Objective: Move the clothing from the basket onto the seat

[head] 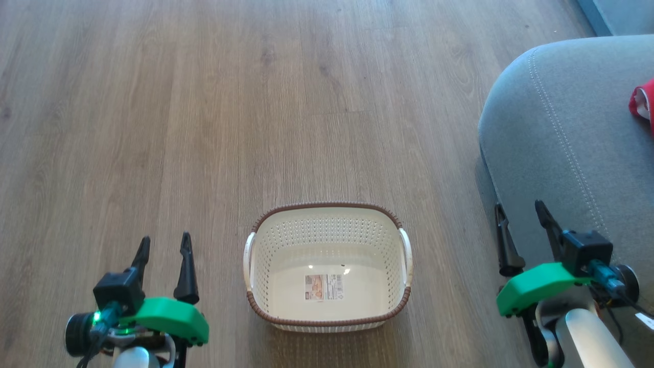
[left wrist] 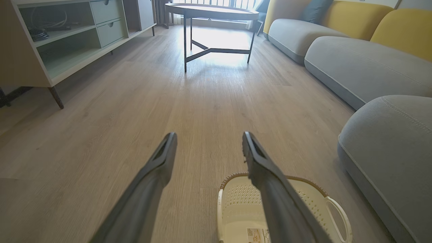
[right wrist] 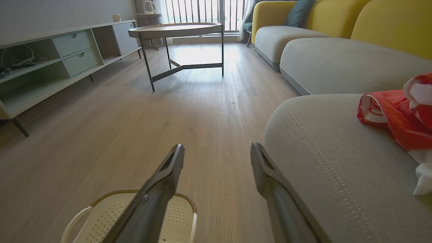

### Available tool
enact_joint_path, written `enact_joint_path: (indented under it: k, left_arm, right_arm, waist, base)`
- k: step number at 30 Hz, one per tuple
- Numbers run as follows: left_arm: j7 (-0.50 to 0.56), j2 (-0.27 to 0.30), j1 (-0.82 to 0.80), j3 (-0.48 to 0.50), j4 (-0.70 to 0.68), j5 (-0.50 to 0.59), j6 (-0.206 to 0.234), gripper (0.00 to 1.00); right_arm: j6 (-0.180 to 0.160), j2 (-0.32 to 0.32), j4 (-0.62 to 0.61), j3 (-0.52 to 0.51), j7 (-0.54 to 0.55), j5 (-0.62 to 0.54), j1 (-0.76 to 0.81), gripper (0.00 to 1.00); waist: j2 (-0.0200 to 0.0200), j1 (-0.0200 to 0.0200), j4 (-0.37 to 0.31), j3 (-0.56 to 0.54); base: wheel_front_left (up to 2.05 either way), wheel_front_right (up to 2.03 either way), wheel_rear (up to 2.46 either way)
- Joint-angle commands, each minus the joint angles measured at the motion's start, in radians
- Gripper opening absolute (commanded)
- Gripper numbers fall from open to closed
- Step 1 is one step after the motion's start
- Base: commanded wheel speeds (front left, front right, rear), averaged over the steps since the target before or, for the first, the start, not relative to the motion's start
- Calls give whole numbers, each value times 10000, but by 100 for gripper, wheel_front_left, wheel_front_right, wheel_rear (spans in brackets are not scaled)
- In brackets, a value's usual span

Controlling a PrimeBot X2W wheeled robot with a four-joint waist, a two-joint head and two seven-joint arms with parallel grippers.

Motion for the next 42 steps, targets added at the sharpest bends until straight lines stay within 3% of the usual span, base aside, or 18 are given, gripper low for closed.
enact_joint_path:
  k: [1, 32, 33, 42]
  left_arm:
    - [-51, 19, -127, 289, -319, -29, -41, 100]
    - [-51, 17, 19, 224, -915, 87, -266, 100]
    - [0, -4, 344, -30, -556, 34, -259, 0]
    - [186, -12, 422, 65, -5, -552, -294, 0]
  right_arm:
    - [69, -39, -131, 204, -122, -99, -8, 100]
    - [69, 129, 445, 144, -122, -130, -87, 100]
    - [0, 100, 763, -10, 0, -84, 153, 0]
    - [3, 135, 1230, -10, 179, 480, 297, 0]
  waist:
    - [-1, 1, -2, -19]
    - [-1, 1, -37, -125]
    - [-1, 1, -38, -125]
    - [-1, 1, -15, -137]
  base:
    - [0, 0, 0]
    - [0, 0, 0]
    - [0, 0, 0]
    - [0, 0, 0]
